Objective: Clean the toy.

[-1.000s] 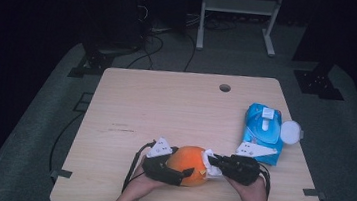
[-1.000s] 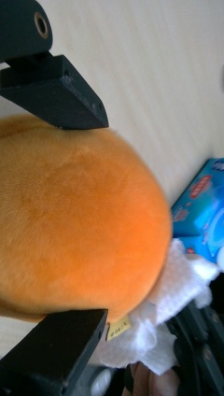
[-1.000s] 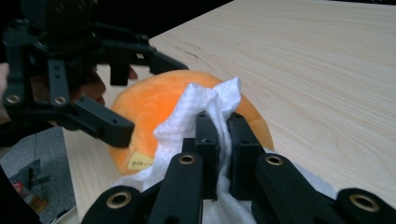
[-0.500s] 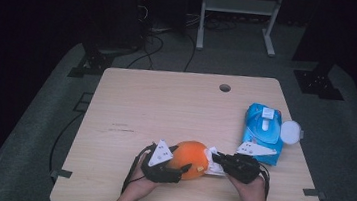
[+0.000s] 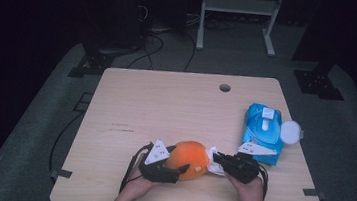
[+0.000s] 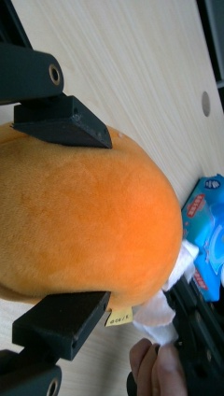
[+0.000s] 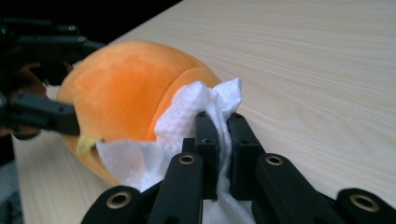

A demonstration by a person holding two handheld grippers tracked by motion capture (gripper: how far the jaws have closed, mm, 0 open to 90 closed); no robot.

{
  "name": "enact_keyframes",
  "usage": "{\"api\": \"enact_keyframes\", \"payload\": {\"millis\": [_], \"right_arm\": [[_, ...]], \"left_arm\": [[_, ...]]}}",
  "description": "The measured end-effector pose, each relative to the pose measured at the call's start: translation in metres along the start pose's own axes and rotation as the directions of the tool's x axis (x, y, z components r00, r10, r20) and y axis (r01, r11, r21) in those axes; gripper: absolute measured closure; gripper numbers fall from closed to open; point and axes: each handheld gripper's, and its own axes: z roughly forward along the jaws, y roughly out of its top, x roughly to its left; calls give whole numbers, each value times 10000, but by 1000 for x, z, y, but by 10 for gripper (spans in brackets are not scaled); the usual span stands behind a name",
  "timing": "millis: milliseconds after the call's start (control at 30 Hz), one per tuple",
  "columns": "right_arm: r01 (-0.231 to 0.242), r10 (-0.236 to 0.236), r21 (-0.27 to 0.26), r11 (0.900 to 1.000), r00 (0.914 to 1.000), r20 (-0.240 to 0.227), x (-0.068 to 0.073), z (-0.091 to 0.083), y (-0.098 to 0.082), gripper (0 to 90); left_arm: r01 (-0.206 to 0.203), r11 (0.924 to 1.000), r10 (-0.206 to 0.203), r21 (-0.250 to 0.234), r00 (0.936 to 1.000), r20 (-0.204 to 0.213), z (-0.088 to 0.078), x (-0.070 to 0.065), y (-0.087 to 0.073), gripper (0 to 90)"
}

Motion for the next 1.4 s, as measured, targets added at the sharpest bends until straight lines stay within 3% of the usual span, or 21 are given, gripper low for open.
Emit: {"api": "enact_keyframes", "payload": {"millis": [67, 133, 200, 267, 367, 467, 600, 667, 833, 900, 967, 1000, 1067, 1167, 1233, 1300, 1400], "right_arm": [[365, -365, -156, 9992, 9993, 43, 8, -1, 5, 836], [527, -543, -535, 9972, 9981, -294, 16, -5, 12, 836], [883, -897, -537, 9946, 9957, -248, 22, -6, 16, 836], [817, -823, -351, 9960, 9965, -149, 18, -4, 11, 836], [597, -597, -205, 9980, 9982, -27, 12, -3, 6, 836], [752, -753, -308, 9967, 9972, -17, 18, -5, 9, 836], [1581, -1615, -607, 9856, 9854, -543, 41, -4, 16, 834], [2041, -2053, -438, 9780, 9784, -237, 47, -2, 17, 833], [1494, -1485, -442, 9878, 9887, 213, 28, -6, 14, 834], [1425, -1417, -491, 9886, 9897, 182, 29, -8, 15, 834], [1591, -1603, -598, 9854, 9870, -149, 37, -7, 16, 833], [1840, -1871, -648, 9808, 9812, -465, 44, -5, 16, 833], [2415, -2425, -422, 9695, 9699, -219, 52, -3, 18, 834], [2088, -2088, -451, 9769, 9779, 46, 42, -5, 20, 835], [1816, -1808, -492, 9821, 9833, 193, 34, -7, 19, 835], [1635, -1631, -505, 9853, 9865, 119, 32, -8, 17, 835], [1982, -1991, -462, 9791, 9799, -150, 44, -4, 17, 834]], "left_arm": [[-300, 9995, 300, 75, 9995, -60, 1, -4, 2, 251], [-454, 9990, 454, 52, 9990, -25, 3, -7, 2, 251], [-577, 9983, 577, 65, 9983, 27, 3, -9, 3, 245], [-415, 9991, 415, -5, 9990, 155, 1, -8, 4, 206], [152, 9996, -146, -246, 9996, 254, -3, -3, 7, 156], [228, 9997, -228, -17, 9994, 241, -1, -2, 6, 227], [-55, 10000, 56, -48, 9998, 168, 3, -7, 8, 244], [-36, 9999, 38, -123, 9997, 235, 2, -6, 9, 215], [654, 9977, -647, -203, 9973, 357, -3, 1, 9, 158], [355, 9994, -355, -6, 9989, 321, 0, -1, 8, 230], [-137, 9999, 133, 88, 9992, 385, 3, -6, 8, 256], [-406, 9991, 401, 141, 9985, 386, 4, -9, 8, 257], [-475, 9989, 473, 61, 9983, 339, 4, -10, 8, 245], [244, 9997, -242, -89, 9994, 249, 0, -2, 8, 169], [874, 9962, -875, 57, 9958, 281, 2, 3, 5, 108], [1250, 9918, -1266, 266, 9896, 683, 6, 4, 1, 162], [277, 9990, -294, 346, 9983, 500, 6, -2, 4, 278]]}}
